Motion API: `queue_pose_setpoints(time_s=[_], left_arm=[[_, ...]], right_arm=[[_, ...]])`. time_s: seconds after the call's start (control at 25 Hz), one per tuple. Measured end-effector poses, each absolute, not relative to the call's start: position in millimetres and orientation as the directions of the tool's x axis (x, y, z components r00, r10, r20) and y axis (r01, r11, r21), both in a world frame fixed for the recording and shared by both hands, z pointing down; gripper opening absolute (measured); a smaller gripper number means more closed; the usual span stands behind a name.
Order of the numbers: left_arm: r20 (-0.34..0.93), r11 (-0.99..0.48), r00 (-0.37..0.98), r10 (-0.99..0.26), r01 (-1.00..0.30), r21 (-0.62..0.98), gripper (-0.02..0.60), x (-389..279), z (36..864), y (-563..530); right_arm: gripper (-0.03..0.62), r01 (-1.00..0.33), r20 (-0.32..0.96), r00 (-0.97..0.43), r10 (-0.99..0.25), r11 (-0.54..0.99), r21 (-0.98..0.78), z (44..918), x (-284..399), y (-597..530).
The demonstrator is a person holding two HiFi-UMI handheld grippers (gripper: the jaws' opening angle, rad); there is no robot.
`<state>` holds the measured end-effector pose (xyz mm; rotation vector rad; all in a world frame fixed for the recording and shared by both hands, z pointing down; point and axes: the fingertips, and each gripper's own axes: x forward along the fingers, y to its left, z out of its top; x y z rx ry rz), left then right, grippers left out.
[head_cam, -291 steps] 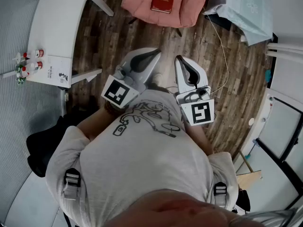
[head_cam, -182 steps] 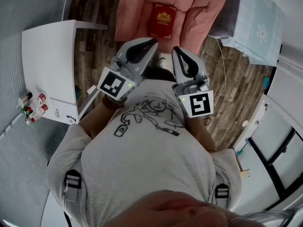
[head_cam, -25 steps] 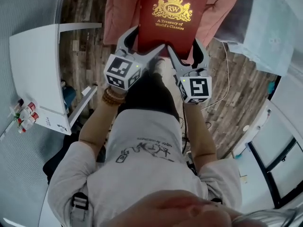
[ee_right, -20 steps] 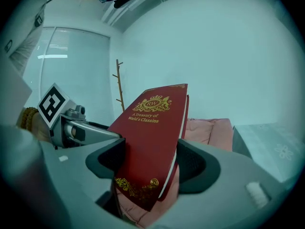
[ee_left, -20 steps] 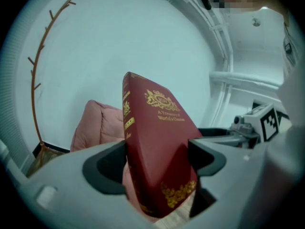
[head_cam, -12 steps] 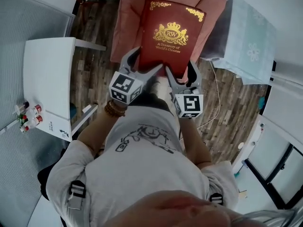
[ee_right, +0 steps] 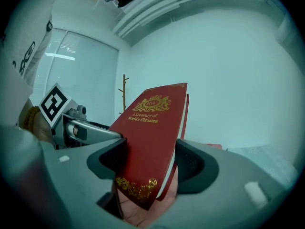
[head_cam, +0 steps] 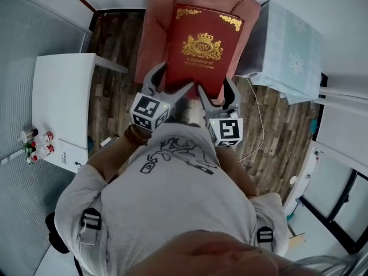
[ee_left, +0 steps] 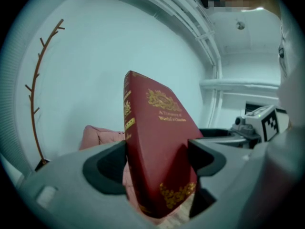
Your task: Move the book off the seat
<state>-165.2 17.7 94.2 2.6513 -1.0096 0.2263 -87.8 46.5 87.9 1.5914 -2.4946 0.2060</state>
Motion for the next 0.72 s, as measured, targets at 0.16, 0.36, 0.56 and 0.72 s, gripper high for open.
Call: queue_pose_setpoints(time_s=[0.16, 0.36, 0.56, 0.72], left_arm=[[0.241, -0.714, 0.747, -0.620, -0.664, 0.223, 0.397, -164.1, 92.0, 20.3], [0.238, -0.748, 0.782, -0.576, -0.622, 0.233, 0.394, -165.5, 92.5, 19.5], [0.229, -0.797, 0.834, -0.502, -0.549, 0.253, 0.393, -171.5, 100.6, 11.9], [0.224, -0.845, 0.879, -0.421, -0.470, 0.257, 0.393, -131.3, 102.7, 31.9]], right_arm=[[0.318, -0.915, 0.216, -0.395, -0.893, 0.402, -0.013, 82.0, -87.4, 48.6], [0.318, -0.938, 0.231, -0.338, -0.912, 0.346, -0.006, 81.9, -89.8, 51.9], [0.318, -0.968, 0.247, -0.242, -0.938, 0.251, 0.007, 89.4, -99.5, 51.8], [0.318, -0.989, 0.250, -0.142, -0.958, 0.150, 0.014, 91.4, -62.7, 78.7]])
